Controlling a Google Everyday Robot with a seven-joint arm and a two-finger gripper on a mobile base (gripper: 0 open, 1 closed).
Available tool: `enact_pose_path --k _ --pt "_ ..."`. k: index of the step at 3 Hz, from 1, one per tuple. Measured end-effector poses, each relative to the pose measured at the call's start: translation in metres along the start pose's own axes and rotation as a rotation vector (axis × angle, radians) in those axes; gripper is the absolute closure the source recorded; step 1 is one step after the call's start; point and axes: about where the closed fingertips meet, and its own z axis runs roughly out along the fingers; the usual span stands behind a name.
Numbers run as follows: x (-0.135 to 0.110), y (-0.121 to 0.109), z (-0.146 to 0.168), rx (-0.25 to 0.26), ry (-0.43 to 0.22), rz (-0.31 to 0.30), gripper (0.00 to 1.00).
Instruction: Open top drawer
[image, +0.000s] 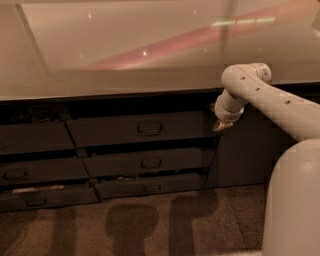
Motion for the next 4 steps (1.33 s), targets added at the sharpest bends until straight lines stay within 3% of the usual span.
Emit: enact_pose_path --k 1,2,4 --pt "0.0 0.0 0.0 0.0 0.0 0.0 0.88" --pt "-0.0001 0.0001 0.0003 0.0 0.0 0.0 1.0" --pt "-0.0006 -0.0005 -0.0024 -0.001 0.0 -0.001 1.0"
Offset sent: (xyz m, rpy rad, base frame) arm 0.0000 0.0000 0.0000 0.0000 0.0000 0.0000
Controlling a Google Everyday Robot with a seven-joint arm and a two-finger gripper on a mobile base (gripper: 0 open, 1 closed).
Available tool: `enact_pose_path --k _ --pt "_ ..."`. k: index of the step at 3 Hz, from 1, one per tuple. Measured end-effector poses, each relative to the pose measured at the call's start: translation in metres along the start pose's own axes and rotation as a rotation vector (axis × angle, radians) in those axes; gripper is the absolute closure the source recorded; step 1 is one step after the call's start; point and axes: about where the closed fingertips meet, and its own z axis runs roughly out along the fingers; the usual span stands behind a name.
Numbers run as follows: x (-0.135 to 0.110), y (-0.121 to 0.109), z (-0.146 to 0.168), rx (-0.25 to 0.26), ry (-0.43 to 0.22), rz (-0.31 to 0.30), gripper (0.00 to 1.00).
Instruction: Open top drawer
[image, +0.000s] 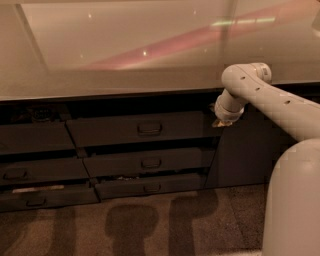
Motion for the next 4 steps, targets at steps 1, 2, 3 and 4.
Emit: enact_pose_path --k 1,2,3,4 --pt "-0.0042 0.0162 0.0026 0.011 -0.011 -0.024 1.0" --pt "-0.004 0.0147 0.0007 0.011 -0.011 -0.024 1.0" --pt "-0.004 0.0181 0.0022 0.012 -0.013 -0.027 1.0" --pt "-0.0013 0.0167 -0.0045 0.03 -0.005 -0.034 1.0"
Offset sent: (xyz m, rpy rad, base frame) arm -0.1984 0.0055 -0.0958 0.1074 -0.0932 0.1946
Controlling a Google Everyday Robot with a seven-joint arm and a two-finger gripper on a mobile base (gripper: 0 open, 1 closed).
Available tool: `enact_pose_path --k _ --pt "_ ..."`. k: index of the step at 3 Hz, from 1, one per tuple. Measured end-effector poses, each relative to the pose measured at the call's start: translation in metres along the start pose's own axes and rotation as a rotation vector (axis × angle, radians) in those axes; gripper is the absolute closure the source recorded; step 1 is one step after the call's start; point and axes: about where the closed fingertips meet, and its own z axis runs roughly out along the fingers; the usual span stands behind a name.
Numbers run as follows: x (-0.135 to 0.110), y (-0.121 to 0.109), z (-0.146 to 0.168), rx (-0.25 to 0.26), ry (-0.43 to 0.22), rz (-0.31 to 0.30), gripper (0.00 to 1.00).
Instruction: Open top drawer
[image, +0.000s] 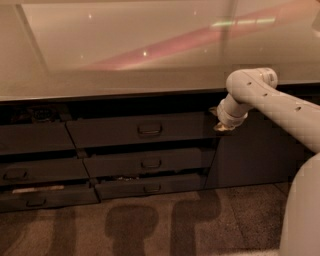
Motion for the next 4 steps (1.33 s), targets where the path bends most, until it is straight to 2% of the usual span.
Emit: enact_pose_path --k 4 --pt "-0.0008 0.0 -0.0127 0.001 0.0 -0.001 1.0"
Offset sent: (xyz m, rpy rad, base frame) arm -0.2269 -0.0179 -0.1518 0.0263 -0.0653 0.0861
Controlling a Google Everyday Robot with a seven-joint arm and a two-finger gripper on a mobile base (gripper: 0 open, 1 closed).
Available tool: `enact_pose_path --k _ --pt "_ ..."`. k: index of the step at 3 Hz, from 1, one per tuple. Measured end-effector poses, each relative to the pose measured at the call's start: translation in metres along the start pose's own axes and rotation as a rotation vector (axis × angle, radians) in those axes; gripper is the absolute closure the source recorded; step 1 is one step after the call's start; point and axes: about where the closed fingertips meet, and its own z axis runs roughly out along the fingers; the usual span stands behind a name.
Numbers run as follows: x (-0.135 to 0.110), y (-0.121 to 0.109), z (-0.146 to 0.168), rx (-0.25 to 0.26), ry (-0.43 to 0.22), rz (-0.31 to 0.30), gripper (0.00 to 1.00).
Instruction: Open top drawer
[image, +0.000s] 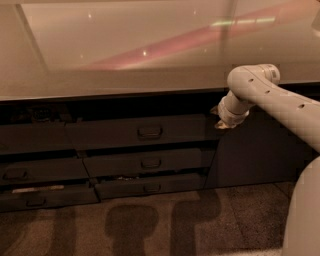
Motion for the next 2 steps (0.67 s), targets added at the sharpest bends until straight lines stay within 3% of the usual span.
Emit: enact_pose_path --k 2 --pt "0.0014 0.0017 -0.0177 0.021 0.012 0.009 1.0"
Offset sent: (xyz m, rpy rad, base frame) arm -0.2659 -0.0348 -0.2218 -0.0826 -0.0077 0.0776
